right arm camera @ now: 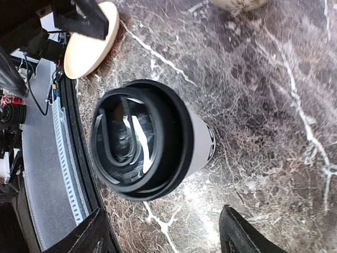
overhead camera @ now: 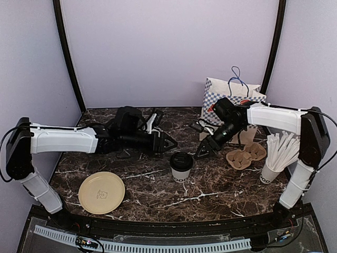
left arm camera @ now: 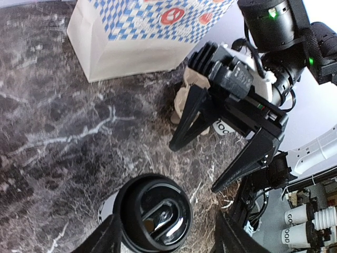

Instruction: Pack the takeout coffee

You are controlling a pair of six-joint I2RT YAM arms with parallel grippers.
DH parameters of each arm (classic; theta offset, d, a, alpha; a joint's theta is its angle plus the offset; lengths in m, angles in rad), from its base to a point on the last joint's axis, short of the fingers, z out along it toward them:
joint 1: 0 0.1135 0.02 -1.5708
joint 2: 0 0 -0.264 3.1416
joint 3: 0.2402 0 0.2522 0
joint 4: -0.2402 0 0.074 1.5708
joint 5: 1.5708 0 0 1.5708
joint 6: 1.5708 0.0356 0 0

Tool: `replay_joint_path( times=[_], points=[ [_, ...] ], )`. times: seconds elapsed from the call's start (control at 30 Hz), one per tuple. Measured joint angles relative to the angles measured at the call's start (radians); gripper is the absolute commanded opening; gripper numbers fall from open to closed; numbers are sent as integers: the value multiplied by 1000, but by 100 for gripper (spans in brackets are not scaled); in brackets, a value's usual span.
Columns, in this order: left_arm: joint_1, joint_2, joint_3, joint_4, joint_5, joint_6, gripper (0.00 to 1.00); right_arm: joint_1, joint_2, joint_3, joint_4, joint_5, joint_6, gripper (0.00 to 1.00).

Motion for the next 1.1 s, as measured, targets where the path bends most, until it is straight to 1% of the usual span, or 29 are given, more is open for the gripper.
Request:
replay_joint_path(
  times=[0.13,0.2,0.33,0.37,0.43,0.47,0.63,0.8,0.97,1.1],
  points=[
    [-1,-35,55,-37,-42,58,70,-9,-74,1,-15,5,-24,73],
    [-1,-35,79,-60,-54,86,73,-14,-107,0,-16,9,-38,74],
    [-1,-33,87,-97,-42,174,82,-18,-176,-23,-13,23,-66,78],
    [-3,-28,93,-118,-36,206,87,-19,-194,-32,-13,24,-73,78],
    [-13,-11,120,-166,-35,296,92,-19,-230,-56,-13,28,-91,79],
    [-18,-6,128,-178,-40,330,93,-19,-242,-64,-13,31,-95,80],
    [-61,19,174,-285,-101,543,92,-32,-319,-141,18,63,-124,81],
    [-95,87,271,-409,-128,698,92,-53,-368,-222,67,87,-155,81],
    [-114,151,344,-507,-149,787,92,-58,-388,-286,121,117,-200,80],
    [-122,205,407,-570,-167,822,90,-59,-401,-318,153,132,-230,80]
  ],
)
